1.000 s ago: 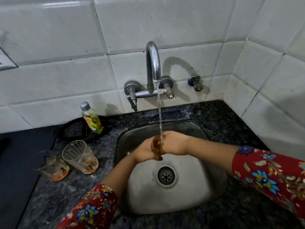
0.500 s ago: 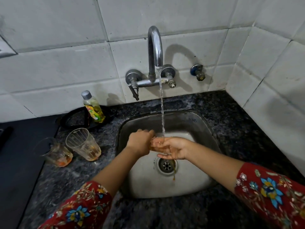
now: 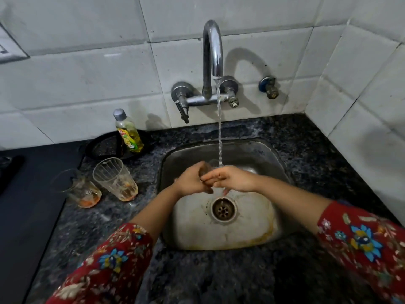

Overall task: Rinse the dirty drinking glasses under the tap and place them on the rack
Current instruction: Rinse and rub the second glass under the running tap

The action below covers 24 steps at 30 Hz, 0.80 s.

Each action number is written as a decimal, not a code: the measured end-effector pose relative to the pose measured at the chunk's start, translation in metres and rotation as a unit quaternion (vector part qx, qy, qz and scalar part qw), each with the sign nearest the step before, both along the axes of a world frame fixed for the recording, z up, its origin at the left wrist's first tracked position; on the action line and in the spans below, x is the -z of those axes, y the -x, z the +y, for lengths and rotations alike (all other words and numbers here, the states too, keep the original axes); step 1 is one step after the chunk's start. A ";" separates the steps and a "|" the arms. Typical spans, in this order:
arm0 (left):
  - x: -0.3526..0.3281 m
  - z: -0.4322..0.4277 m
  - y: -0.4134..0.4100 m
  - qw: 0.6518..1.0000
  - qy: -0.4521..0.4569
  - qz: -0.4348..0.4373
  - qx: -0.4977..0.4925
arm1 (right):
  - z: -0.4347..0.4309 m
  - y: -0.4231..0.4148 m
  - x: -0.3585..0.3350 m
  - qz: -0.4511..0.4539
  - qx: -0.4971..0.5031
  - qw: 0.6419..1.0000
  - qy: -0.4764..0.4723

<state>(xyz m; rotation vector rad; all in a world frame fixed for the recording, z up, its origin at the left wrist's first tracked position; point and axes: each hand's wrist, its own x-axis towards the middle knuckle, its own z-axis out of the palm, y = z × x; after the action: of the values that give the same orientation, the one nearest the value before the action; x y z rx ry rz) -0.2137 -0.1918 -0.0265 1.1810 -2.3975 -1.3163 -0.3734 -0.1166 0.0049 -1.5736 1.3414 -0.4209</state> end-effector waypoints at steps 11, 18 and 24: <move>0.008 -0.003 0.036 0.994 0.042 0.101 -0.026 | -0.023 0.004 -0.010 0.511 -0.156 0.830 0.157; 0.005 -0.015 0.026 0.998 -0.002 0.060 0.037 | -0.023 0.007 -0.009 0.432 -0.175 0.873 0.146; 0.003 -0.009 0.029 0.998 0.054 0.032 0.004 | -0.025 0.002 -0.002 0.464 -0.151 0.859 0.155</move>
<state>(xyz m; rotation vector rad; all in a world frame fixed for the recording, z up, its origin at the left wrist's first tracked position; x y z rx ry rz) -0.2432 -0.2012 -0.0293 1.0864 -2.3968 -1.1905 -0.3755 -0.1415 0.0066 -2.3681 1.7184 0.4179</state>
